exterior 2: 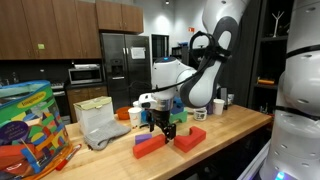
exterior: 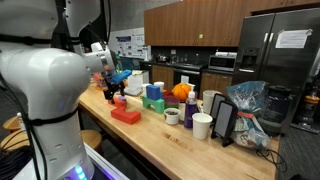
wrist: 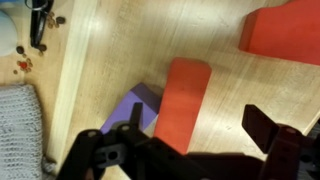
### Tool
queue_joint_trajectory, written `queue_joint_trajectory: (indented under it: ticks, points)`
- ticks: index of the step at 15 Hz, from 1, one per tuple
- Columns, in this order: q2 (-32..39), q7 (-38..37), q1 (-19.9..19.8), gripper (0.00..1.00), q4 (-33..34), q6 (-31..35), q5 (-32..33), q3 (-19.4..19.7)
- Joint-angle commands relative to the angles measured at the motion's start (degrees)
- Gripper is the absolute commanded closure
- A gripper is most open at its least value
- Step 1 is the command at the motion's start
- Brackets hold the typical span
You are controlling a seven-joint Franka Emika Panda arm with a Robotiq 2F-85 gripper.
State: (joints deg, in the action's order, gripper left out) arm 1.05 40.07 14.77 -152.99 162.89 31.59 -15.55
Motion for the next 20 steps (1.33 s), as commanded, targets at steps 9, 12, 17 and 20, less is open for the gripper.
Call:
queue_joint_trajectory:
  ticks: [9, 12, 17, 20]
  points:
    - [3.4, -7.6, -0.5, 0.00, 2.6, 1.6, 4.1, 2.8]
    - [4.3, -8.3, -0.4, 0.00, 3.1, 1.8, 4.2, 3.4]
    - [5.6, -8.8, -0.2, 0.00, 3.7, 1.9, 4.0, 4.0]
    - [6.6, -9.3, -0.1, 0.00, 4.1, 1.9, 4.1, 4.2]
